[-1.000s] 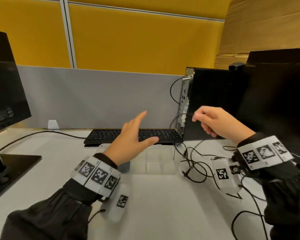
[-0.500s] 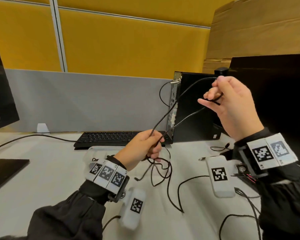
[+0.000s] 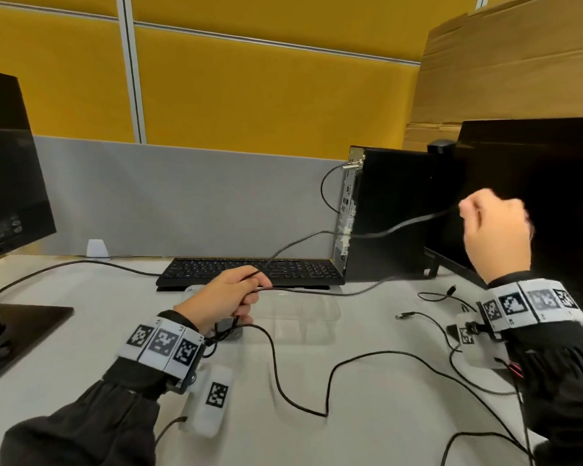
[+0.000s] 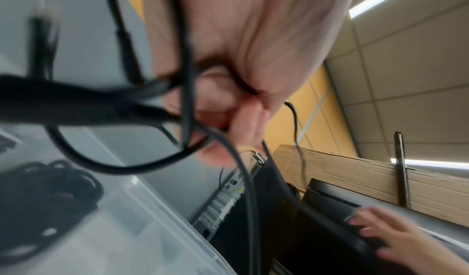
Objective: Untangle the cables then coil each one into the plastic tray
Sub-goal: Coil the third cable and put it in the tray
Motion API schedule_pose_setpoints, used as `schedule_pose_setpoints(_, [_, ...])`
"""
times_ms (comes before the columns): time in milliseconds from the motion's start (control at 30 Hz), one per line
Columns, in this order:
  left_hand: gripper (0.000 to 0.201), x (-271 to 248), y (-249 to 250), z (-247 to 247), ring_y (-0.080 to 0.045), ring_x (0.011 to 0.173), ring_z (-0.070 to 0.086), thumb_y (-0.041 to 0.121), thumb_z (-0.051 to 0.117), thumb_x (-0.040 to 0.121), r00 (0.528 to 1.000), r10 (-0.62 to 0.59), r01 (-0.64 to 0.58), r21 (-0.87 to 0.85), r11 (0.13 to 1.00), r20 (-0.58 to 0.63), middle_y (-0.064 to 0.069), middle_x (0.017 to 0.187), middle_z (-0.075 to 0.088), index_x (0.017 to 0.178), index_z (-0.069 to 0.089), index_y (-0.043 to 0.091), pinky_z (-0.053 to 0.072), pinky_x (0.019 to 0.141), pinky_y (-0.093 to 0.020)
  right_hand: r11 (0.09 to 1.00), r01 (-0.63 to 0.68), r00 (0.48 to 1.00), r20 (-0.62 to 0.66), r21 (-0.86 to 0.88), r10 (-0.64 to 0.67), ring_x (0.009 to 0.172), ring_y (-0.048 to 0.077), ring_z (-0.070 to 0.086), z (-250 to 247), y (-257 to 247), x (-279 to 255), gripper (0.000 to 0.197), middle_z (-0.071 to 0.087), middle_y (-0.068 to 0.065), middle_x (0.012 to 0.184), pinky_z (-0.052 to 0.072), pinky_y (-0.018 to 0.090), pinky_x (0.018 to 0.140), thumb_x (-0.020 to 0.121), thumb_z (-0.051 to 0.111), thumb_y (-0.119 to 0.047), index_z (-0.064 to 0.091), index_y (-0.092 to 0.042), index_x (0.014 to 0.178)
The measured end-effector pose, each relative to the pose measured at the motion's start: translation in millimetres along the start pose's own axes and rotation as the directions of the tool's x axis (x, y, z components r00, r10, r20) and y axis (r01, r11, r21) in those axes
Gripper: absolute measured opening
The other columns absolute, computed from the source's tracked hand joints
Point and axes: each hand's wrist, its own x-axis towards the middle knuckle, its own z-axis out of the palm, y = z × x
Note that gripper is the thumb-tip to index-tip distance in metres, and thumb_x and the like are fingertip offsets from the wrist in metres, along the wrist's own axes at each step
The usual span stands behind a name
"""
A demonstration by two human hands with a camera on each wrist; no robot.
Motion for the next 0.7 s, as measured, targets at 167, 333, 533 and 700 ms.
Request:
schedule_pose_setpoints(167, [0.025, -2.9, 12.8, 22.2, -0.005, 0.044, 0.026, 0.015, 0.032, 0.101, 0.993, 0.063, -0.062, -0.012, 0.998, 0.099, 0.003, 0.061, 0.032, 0.09, 0.054, 0.013, 0.034, 0.039, -0.017, 0.96, 0.195, 0.843, 0.466, 0.203, -0.27, 0.13, 0.029, 0.036, 10.5, -68.2, -34.0, 0.064, 0.043, 0.009, 0.139, 0.03, 0.042, 0.106, 0.086, 0.052, -0.048, 0.035, -0.018, 0.141])
schedule_pose_setpoints(333, [0.019, -3.9, 26.0, 38.0, -0.005, 0.043, 0.036, 0.005, 0.035, 0.099, 0.973, 0.177, -0.179, 0.002, 0.984, 0.147, -0.001, 0.061, 0.043, 0.099, 0.053, 0.005, 0.038, 0.043, -0.019, 0.813, 0.325, 0.528, 0.621, 0.483, -0.58, 0.123, 0.013, 0.042, 3.2, -147.3, -79.4, 0.06, 0.05, -0.004, 0.131, 0.04, 0.035, 0.1, 0.089, 0.052, -0.049, 0.032, -0.028, 0.141])
schedule_pose_setpoints(533, [0.012, -6.5, 19.6, 26.4, -0.01, 0.046, 0.046, 0.003, 0.041, 0.097, 0.967, 0.226, -0.224, -0.032, 0.974, 0.116, -0.001, 0.069, 0.055, 0.099, 0.052, 0.008, 0.045, 0.05, -0.025, 0.833, 0.055, 0.305, 0.785, 0.551, -0.539, 0.053, 0.008, 0.043, 16.3, -145.9, -68.9, 0.035, 0.044, -0.004, 0.06, 0.038, 0.02, 0.059, 0.096, 0.044, -0.04, 0.056, -0.013, 0.077])
schedule_pose_setpoints(700, [0.025, -9.8, 10.8, 11.5, -0.016, 0.061, 0.06, 0.001, 0.031, 0.099, 0.956, 0.173, -0.206, 0.122, 0.971, 0.236, -0.002, 0.07, 0.06, 0.093, 0.053, 0.012, 0.048, 0.066, -0.03, 0.751, -0.258, 0.568, 0.725, 0.607, -0.39, 0.045, 0.004, 0.032, 9.0, -121.4, -53.6, 0.036, 0.037, -0.009, 0.053, 0.032, 0.014, 0.047, 0.098, 0.04, -0.035, 0.045, -0.015, 0.069])
